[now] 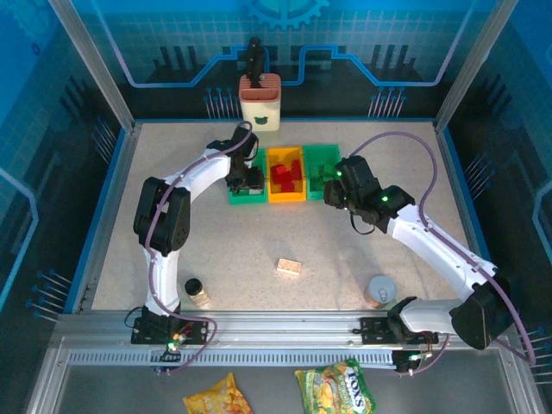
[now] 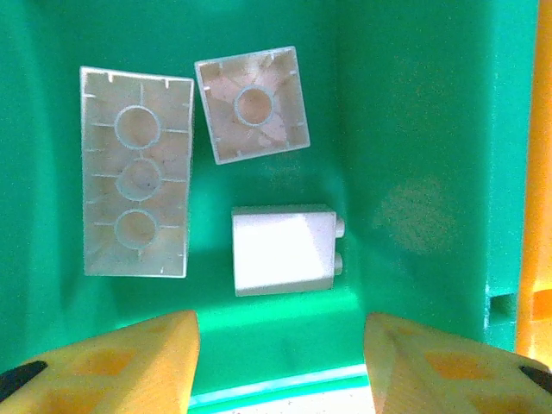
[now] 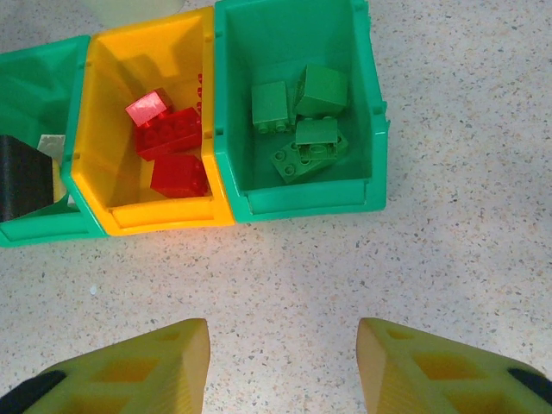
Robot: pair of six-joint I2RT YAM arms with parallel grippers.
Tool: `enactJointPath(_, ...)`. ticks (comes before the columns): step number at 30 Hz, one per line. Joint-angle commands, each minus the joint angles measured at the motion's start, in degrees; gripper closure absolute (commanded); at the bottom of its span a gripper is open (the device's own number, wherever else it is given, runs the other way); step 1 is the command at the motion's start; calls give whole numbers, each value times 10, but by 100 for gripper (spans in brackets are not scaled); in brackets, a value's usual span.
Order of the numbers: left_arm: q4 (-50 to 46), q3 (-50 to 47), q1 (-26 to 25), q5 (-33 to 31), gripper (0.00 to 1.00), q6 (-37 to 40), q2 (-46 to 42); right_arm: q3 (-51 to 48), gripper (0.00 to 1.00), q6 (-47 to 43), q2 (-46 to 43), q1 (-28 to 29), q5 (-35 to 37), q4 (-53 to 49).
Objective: Sort the legos into containers by color
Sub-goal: Place the lego in the container.
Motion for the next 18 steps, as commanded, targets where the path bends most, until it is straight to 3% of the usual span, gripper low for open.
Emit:
enactJointPath(1,2,2,3,20,46,1,-21,6,50,6,-12,-8,10,-13)
enactJointPath(18,-19,-109,-40,17,47,-13,-147,3,50,2,1,-8,0,-13)
